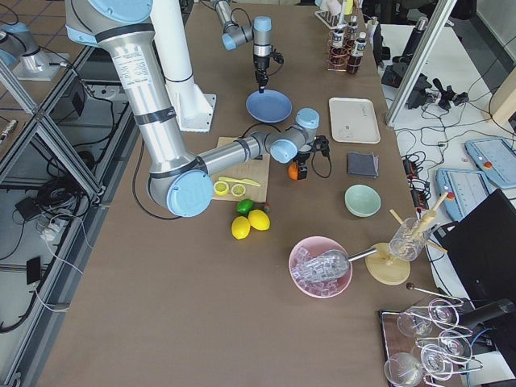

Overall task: Pick orange to plate
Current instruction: 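Set the blue plate down with the left gripper while the right grasps the orange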

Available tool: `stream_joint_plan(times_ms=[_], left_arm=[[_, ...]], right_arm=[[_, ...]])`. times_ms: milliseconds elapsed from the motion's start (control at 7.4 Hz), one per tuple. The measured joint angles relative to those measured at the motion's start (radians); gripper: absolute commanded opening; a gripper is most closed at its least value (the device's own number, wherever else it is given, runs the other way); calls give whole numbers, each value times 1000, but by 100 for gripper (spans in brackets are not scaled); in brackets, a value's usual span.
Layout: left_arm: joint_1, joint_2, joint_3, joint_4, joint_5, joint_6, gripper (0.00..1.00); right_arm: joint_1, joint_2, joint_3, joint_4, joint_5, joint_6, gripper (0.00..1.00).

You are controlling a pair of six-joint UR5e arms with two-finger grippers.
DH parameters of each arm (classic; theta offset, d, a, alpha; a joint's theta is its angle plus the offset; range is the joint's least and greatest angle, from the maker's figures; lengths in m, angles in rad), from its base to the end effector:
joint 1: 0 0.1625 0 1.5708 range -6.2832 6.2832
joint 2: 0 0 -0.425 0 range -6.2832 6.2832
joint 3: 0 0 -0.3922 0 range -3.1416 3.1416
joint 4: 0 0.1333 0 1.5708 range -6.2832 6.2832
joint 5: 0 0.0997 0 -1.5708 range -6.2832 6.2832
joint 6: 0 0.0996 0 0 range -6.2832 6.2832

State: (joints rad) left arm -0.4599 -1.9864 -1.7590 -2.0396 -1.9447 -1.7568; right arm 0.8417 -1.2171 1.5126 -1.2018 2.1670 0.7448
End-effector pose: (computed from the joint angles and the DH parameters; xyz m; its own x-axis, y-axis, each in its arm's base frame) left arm 0.5157 -0.3636 0.2854 0.3976 -0.3890 -0.8310 0.2027 0.9205 -0.3340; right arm -0.3765 -0.5376 0.4504 0.6396 -0.1972 0.7430 0.1237 0.9803 0.1538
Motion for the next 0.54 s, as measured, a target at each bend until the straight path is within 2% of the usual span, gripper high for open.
stream_joint_plan(times_ms=[135, 541], left_arm=[[3, -1, 0, -1, 6, -2, 96], [-1, -8, -14, -2, 17, -3, 96]], right_arm=[[-1, 1, 0, 1, 0, 15, 0], [-6, 38, 10, -1, 2, 43, 0]])
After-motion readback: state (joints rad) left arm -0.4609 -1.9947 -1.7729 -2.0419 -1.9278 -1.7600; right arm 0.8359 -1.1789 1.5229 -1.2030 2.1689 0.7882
